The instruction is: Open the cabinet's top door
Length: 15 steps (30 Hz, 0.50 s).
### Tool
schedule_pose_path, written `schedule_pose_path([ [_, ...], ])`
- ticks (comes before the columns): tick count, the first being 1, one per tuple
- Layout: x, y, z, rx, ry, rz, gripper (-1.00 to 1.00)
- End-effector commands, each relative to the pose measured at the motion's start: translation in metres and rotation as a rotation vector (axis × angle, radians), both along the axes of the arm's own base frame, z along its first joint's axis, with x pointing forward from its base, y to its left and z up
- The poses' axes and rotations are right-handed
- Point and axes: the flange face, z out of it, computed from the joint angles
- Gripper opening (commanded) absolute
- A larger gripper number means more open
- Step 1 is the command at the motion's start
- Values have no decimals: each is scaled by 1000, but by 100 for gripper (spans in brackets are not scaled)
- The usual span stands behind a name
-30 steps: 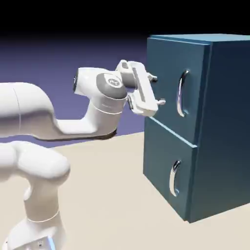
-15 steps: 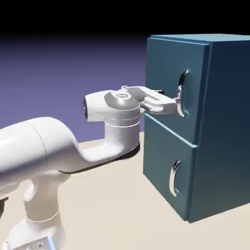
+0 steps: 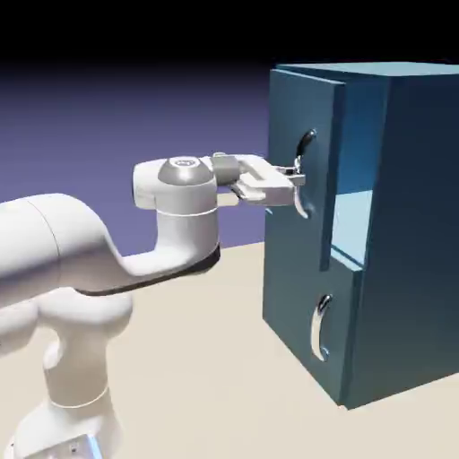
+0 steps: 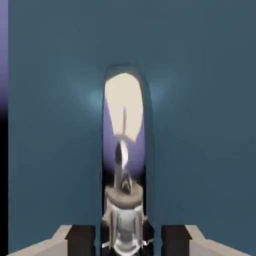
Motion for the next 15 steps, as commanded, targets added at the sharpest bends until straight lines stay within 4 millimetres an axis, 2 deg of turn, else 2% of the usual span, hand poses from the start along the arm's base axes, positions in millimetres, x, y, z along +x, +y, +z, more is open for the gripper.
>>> schedule_pose_path([
  [1, -6, 5, 0, 1, 0, -22, -100],
  [7, -36, 35, 0, 1, 0, -146, -100],
  [15, -67, 74, 0, 1, 0, -290, -100],
])
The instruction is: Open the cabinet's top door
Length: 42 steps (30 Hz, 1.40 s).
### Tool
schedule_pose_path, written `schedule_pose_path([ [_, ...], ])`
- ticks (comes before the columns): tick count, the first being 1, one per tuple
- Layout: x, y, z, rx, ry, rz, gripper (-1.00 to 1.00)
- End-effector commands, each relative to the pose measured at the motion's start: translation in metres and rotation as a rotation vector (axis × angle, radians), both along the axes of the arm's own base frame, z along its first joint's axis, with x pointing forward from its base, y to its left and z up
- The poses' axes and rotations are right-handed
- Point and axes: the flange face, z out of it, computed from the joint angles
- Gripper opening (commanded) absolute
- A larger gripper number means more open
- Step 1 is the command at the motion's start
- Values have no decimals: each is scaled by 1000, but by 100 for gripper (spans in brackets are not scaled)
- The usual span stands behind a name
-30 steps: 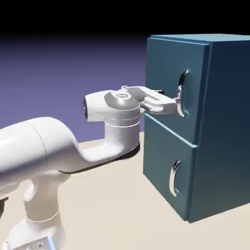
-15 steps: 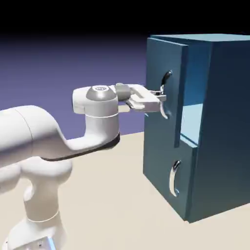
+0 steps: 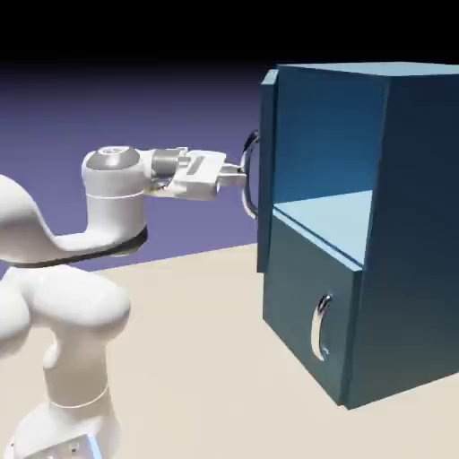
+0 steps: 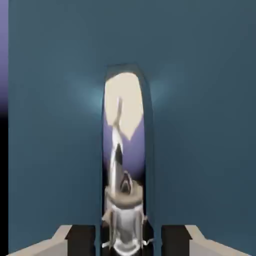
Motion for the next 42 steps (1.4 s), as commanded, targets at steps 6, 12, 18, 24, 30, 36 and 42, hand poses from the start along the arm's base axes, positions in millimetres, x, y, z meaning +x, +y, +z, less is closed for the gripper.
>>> schedule_pose_path([
  [6, -19, 33, 0, 0, 0, -110, -100],
  [12, -38, 74, 0, 0, 0, -242, -100],
  [18, -52, 126, 0, 0, 0, -400, -100],
  [24, -58, 180, 0, 0, 0, -559, -100],
  [30, -56, 230, 0, 0, 0, -706, -100],
  [36, -49, 268, 0, 0, 0, -819, -100],
  [42, -42, 293, 0, -3, -1, -894, -100],
])
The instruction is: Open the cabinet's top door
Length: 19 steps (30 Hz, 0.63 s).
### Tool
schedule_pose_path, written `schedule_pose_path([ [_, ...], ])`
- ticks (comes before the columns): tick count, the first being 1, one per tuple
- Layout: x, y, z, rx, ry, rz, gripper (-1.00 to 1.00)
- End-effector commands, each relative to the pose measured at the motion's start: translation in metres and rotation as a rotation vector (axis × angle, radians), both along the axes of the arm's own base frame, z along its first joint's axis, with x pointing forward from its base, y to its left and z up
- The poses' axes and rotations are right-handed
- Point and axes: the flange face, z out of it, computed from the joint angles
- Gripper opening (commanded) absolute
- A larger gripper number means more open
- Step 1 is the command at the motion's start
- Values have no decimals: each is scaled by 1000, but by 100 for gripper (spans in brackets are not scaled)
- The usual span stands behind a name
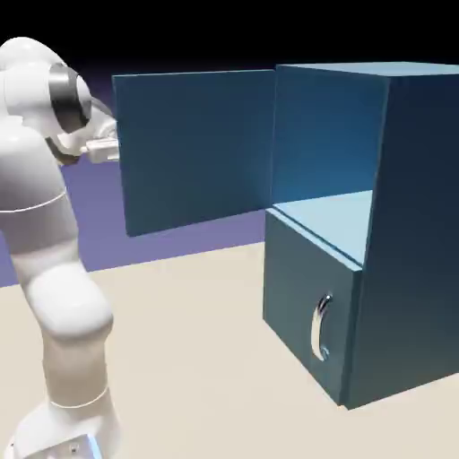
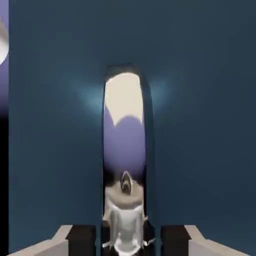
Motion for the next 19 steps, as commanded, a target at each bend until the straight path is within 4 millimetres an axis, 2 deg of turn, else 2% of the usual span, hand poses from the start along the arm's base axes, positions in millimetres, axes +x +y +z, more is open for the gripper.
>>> schedule_pose_path([
  [1, 3, 1, 0, -1, 1, -12, -100],
  [13, 4, 4, 0, 2, 0, -20, -100],
  [19, 8, 17, 1, 3, -1, -61, -100],
])
